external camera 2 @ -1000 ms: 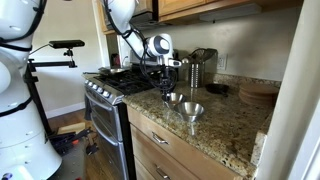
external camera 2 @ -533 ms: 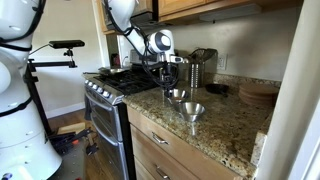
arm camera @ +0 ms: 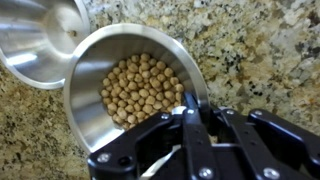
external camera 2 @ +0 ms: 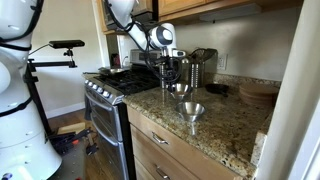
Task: Pour the things in the bowl on the left into the bowl on the right
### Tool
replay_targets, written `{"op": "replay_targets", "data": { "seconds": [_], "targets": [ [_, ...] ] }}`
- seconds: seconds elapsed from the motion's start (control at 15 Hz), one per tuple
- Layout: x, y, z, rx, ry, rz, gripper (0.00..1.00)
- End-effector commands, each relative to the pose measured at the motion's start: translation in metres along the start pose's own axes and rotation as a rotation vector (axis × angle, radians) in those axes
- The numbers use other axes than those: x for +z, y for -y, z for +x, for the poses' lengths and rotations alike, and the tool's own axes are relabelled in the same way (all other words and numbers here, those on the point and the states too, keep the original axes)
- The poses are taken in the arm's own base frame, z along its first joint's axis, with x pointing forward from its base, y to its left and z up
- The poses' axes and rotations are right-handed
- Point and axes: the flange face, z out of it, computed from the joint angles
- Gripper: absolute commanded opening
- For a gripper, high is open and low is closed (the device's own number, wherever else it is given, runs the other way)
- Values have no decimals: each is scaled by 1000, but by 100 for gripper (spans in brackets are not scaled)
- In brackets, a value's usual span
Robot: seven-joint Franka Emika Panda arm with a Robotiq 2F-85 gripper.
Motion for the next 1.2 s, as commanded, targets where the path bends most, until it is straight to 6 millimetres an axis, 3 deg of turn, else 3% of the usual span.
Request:
{"op": "replay_targets", "data": {
  "seconds": [0.0, 1.13],
  "targets": [
    [-17, -8, -8, 3, 18, 51, 4],
    [-48, -40, -37, -12, 41, 74, 4]
  ]
}}
